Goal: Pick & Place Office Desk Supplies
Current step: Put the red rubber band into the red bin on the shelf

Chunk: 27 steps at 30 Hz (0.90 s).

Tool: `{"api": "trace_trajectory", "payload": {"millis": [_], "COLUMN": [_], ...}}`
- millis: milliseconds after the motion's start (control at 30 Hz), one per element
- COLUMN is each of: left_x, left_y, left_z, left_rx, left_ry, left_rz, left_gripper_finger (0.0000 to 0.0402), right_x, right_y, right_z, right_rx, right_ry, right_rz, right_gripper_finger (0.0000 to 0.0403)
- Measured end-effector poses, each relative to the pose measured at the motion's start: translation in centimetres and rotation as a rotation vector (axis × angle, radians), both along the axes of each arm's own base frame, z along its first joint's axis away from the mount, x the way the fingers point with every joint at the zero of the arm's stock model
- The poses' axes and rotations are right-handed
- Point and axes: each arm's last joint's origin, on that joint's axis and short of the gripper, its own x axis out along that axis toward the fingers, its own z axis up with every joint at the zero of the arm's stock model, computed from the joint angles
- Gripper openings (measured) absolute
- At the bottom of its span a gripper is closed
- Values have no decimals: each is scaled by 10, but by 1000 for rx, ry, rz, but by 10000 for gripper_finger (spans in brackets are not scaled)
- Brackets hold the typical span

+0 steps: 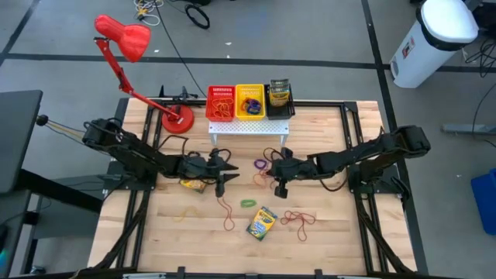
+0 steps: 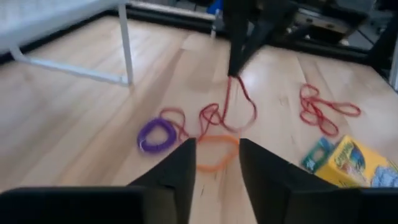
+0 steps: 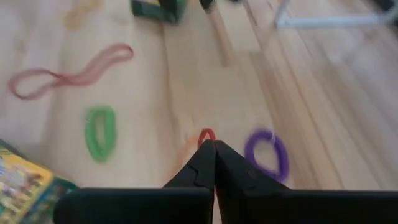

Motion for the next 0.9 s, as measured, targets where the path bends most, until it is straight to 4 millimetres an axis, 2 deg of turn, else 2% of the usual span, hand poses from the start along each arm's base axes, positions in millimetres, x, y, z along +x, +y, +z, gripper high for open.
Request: {"api": "trace_trajectory", "payload": {"millis": [233, 333, 567, 633, 700, 900], "left_x": [13, 21, 57, 64, 66, 64], "left_y": [0, -2, -6, -7, -8, -7], "left_z": [12, 12, 5, 5, 5, 11], "left_rx": [18, 28, 63, 71, 76, 85], "left_ry": [-14, -5, 12, 6, 15, 25], "left_rz": [-21, -30, -68, -73, -83, -98], "left_gripper_finger": [204, 225, 237, 220, 187, 24], "right_x": [8, 10, 12, 12, 12, 12], "right_y": [1, 1, 2, 2, 2, 4], "right_z": [11, 14, 19, 19, 19, 19], "right_rx": [-41, -44, -45, -44, -44, -62], "right_ry": [-122, -166, -217, -221, -221, -222], "right_rz": [64, 55, 48, 49, 49, 68], "right_gripper_finger": [3, 3, 2, 2, 2, 1]}}
